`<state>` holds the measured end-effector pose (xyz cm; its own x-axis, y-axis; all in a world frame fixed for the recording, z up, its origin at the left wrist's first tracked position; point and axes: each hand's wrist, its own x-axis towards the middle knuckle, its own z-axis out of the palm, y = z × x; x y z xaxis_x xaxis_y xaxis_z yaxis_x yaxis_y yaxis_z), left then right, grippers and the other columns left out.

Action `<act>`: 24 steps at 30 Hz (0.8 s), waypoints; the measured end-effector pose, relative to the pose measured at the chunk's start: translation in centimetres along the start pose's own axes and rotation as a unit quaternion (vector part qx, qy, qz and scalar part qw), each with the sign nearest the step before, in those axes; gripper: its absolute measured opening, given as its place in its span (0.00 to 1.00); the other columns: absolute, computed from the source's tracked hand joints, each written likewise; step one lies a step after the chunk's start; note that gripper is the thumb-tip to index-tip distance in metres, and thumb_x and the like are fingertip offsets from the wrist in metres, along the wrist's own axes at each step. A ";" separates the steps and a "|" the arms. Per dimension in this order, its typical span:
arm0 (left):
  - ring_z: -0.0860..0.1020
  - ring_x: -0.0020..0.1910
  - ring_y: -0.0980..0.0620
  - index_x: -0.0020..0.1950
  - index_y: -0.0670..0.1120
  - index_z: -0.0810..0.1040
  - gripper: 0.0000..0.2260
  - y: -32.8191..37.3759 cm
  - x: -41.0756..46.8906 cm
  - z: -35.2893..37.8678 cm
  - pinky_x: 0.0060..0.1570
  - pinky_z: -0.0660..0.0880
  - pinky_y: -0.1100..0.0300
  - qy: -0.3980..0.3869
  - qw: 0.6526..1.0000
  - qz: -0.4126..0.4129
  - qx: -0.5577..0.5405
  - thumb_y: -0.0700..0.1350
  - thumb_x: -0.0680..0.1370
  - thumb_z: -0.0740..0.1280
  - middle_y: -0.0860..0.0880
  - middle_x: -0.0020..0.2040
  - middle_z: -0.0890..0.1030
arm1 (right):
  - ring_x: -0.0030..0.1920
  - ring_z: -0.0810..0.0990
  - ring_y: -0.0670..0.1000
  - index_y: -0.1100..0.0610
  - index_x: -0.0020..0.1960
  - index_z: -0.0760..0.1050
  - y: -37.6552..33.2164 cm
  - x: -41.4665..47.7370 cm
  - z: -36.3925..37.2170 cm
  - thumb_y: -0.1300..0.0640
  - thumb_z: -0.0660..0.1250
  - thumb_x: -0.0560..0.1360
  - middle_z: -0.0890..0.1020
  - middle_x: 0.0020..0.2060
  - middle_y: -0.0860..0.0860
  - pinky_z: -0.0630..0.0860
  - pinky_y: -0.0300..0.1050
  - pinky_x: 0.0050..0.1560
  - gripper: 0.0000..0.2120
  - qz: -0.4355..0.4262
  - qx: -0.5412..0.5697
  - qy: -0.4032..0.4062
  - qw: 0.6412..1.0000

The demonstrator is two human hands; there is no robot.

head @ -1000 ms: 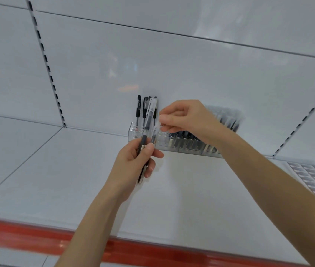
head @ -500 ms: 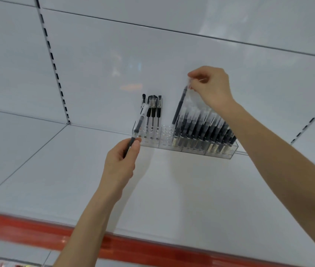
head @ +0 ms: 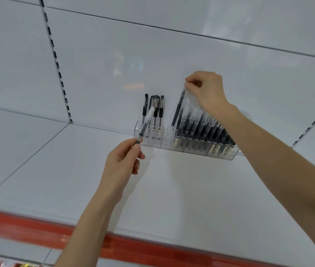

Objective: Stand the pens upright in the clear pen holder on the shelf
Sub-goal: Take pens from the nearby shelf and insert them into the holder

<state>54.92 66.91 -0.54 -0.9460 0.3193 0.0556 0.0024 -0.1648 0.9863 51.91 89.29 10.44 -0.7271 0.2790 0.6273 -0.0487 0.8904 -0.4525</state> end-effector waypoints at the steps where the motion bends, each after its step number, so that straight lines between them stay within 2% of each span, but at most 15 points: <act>1: 0.69 0.25 0.58 0.53 0.47 0.78 0.08 0.0 0.0 0.0 0.27 0.68 0.67 0.000 1.000 0.000 -0.001 0.40 0.79 0.61 0.52 0.32 0.76 | 0.45 0.76 0.46 0.63 0.50 0.80 0.1 0.0 0.0 0.64 0.65 0.74 0.83 0.47 0.57 0.71 0.34 0.52 0.08 0.003 0.000 -0.002 1.000; 4: 0.70 0.25 0.58 0.53 0.48 0.78 0.08 -0.2 0.0 -0.1 0.29 0.69 0.67 -0.003 1.000 0.000 -0.005 0.40 0.79 0.61 0.55 0.31 0.80 | 0.48 0.79 0.51 0.64 0.50 0.80 0.3 0.0 0.5 0.64 0.65 0.73 0.83 0.48 0.57 0.71 0.34 0.52 0.08 0.010 -0.019 -0.040 0.999; 10: 0.75 0.29 0.58 0.57 0.48 0.77 0.09 -0.3 0.0 -0.2 0.32 0.71 0.65 -0.004 1.000 0.001 0.001 0.41 0.79 0.61 0.53 0.38 0.83 | 0.54 0.78 0.51 0.62 0.52 0.79 -0.1 0.0 0.5 0.63 0.63 0.74 0.81 0.52 0.54 0.71 0.40 0.56 0.09 0.017 -0.123 -0.219 0.968; 12: 0.76 0.30 0.58 0.58 0.46 0.77 0.10 -0.2 0.1 0.0 0.31 0.72 0.65 -0.012 1.000 0.000 -0.004 0.40 0.79 0.61 0.51 0.40 0.83 | 0.55 0.77 0.51 0.61 0.54 0.78 -0.5 -0.1 0.0 0.61 0.61 0.76 0.80 0.54 0.53 0.71 0.42 0.58 0.11 0.016 -0.129 -0.220 0.967; 14: 0.76 0.30 0.57 0.58 0.45 0.77 0.10 -0.2 0.1 0.1 0.31 0.73 0.67 -0.019 1.000 0.001 -0.010 0.40 0.79 0.61 0.49 0.41 0.83 | 0.53 0.77 0.49 0.59 0.55 0.77 -1.2 -0.8 -0.4 0.58 0.60 0.77 0.81 0.53 0.52 0.71 0.39 0.56 0.11 0.010 -0.082 -0.146 0.986; 16: 0.77 0.30 0.57 0.58 0.45 0.77 0.10 -0.2 0.2 0.3 0.31 0.74 0.67 -0.026 1.000 0.007 -0.008 0.40 0.78 0.62 0.48 0.41 0.83 | 0.48 0.78 0.45 0.57 0.54 0.77 -2.2 -2.4 -0.8 0.54 0.62 0.76 0.81 0.49 0.49 0.73 0.35 0.52 0.10 0.036 0.033 -0.099 0.994; 18: 0.77 0.30 0.57 0.58 0.45 0.77 0.10 -0.2 0.3 0.6 0.31 0.74 0.67 -0.035 0.999 0.012 -0.004 0.39 0.78 0.62 0.49 0.40 0.83 | 0.45 0.82 0.46 0.56 0.55 0.75 -3.2 -4.1 -1.0 0.52 0.64 0.75 0.82 0.45 0.49 0.78 0.39 0.49 0.11 0.079 0.160 -0.122 0.976; 20: 0.77 0.30 0.57 0.57 0.46 0.77 0.09 -0.3 0.3 1.0 0.31 0.74 0.67 -0.052 0.998 0.018 0.001 0.39 0.78 0.63 0.51 0.38 0.83 | 0.41 0.83 0.48 0.55 0.53 0.75 -3.8 -5.5 -0.8 0.54 0.67 0.74 0.83 0.41 0.51 0.80 0.42 0.45 0.09 0.099 0.242 -0.149 0.954; 24: 0.79 0.33 0.56 0.54 0.50 0.77 0.09 -0.2 0.3 1.6 0.35 0.76 0.66 -0.078 0.996 0.032 0.023 0.38 0.77 0.64 0.52 0.37 0.84 | 0.37 0.83 0.48 0.56 0.46 0.78 -4.0 -6.5 -0.2 0.61 0.69 0.72 0.83 0.35 0.50 0.81 0.39 0.43 0.04 0.092 0.298 -0.145 0.939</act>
<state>55.13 68.50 -0.53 -0.8814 0.4514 0.1391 0.0799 -0.1478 0.9858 57.00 83.98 8.32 -0.9128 0.2219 0.3429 -0.2150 0.4528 -0.8653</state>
